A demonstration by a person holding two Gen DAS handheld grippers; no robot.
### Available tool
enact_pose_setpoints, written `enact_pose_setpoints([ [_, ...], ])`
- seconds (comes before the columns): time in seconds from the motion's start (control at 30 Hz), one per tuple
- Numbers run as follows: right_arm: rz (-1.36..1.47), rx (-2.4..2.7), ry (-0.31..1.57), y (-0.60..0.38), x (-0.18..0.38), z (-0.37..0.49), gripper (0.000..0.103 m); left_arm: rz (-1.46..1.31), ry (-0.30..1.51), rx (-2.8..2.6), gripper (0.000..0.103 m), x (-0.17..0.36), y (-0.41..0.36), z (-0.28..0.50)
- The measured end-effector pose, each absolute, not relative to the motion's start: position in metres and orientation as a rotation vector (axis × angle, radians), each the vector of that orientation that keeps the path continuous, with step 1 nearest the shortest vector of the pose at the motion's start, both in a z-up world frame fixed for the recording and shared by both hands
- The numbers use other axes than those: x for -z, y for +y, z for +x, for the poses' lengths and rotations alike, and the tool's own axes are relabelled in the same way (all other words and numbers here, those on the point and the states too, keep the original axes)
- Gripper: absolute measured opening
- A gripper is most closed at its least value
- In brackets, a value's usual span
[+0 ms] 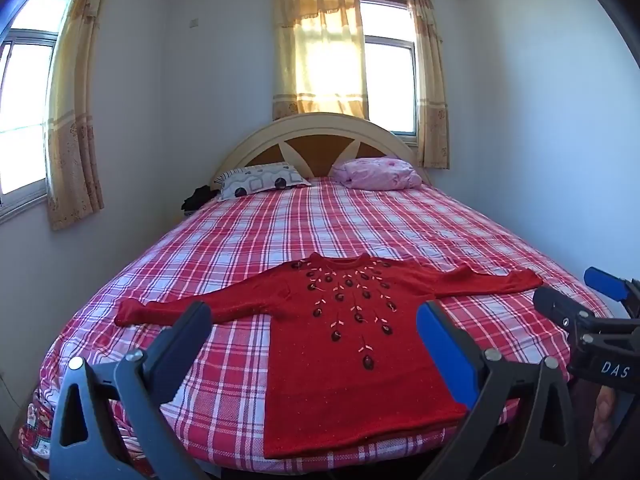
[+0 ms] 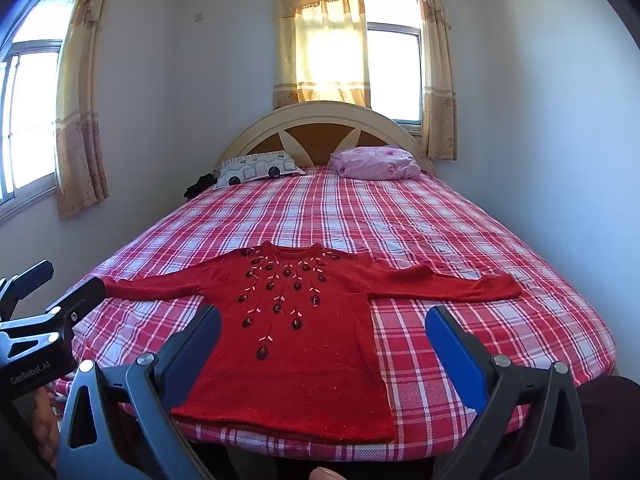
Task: Fold small clothes
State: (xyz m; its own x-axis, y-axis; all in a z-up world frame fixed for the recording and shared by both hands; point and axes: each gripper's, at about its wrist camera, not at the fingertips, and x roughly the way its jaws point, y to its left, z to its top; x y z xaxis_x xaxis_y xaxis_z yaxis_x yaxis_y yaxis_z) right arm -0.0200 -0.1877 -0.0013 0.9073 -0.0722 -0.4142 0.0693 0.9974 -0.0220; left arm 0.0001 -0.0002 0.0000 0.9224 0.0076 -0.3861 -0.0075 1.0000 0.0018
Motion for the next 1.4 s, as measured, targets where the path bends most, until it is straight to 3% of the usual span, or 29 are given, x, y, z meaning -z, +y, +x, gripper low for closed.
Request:
enact_pose_setpoints([
  [1.4, -0.007, 0.093, 0.437, -0.193, 0.007, -0.014, 0.102, 0.007, 0.379, -0.051, 0.103, 0.003, 0.012, 0.004],
])
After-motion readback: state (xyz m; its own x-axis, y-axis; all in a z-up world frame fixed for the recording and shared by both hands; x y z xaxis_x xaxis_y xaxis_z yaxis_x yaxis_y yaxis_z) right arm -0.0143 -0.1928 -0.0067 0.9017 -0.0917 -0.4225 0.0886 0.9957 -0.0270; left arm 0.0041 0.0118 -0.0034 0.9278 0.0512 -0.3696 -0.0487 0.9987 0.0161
